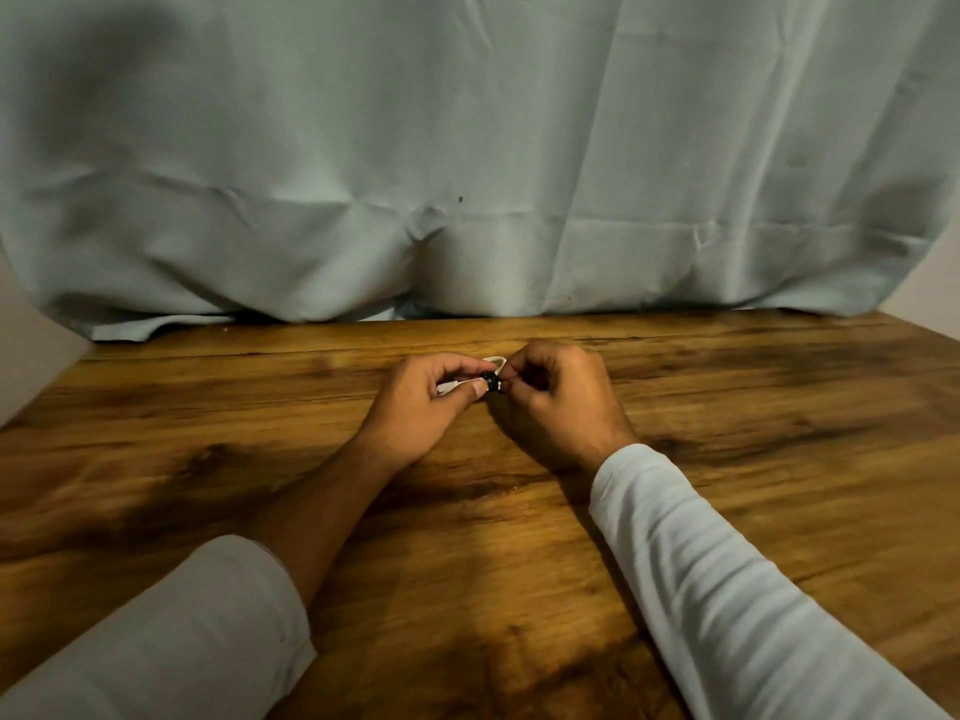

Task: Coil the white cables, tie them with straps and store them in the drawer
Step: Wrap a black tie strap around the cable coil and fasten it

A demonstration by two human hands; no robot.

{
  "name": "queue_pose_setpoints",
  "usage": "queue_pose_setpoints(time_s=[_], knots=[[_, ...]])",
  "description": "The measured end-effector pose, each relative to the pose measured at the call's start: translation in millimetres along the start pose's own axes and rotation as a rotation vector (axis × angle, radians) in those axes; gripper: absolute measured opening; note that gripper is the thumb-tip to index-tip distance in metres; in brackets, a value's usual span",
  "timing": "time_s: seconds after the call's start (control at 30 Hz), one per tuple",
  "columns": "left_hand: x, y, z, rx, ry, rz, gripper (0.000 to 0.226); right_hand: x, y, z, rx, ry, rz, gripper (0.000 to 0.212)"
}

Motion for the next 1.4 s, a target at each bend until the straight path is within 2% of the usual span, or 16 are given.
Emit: queue_pose_setpoints(time_s=[0.1,0.27,0.47,0.63,0.73,0.9,1.0,1.23,1.4], knots=[[-0.1,1.7,-1.0,-0.014,-0.004,0.009,0.029,0.5,0.2,3.0,-0.008,0.006,-0.011,0.01],[0.9,4.4,-4.2,-0.001,0.022,0.008,0.026,-7.0,17.1,8.0,-0.152,0.055,0.069,0.004],[1.3,-0.6,-5.3,0.027,0.011,-0.011,0.026,-13.6,31.7,14.1,-0.286,-0.004,0.102,0.01],[0.5,-6.3,-6.8,0.079,0.037,-0.03,0.027,-14.7,34.6,8.6,-0.321,0.058,0.173,0.018],[0.7,-10.3,-7.1,0.086,0.039,-0.053,0.027,-12.3,30.4,7.4,-0.286,0.076,0.162,0.03],[0.4,-4.1,-5.8,0.034,0.019,-0.031,0.027,-3.4,16.0,7.1,-0.19,0.097,0.096,0.014],[0.7,-4.9,-6.6,0.035,0.019,-0.043,0.027,-0.2,12.8,7.3,-0.179,0.089,0.086,0.012],[0.7,-3.8,-5.6,0.06,0.022,-0.043,0.028,-4.4,17.8,3.7,-0.175,0.115,0.109,0.019],[1.0,-0.5,-3.8,-0.004,-0.013,-0.012,0.026,1.4,0.4,5.4,0.024,0.096,-0.028,0.017]])
Point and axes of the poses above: each hand's wrist, its own x-axis towards the middle knuckle, its own z-axis out of the back of the hand, y = z × x, the point moved 9 cm from there along x, towards the middle knuckle, and after that the axes turned 14 degrees about -z, right-handed, at the moved point
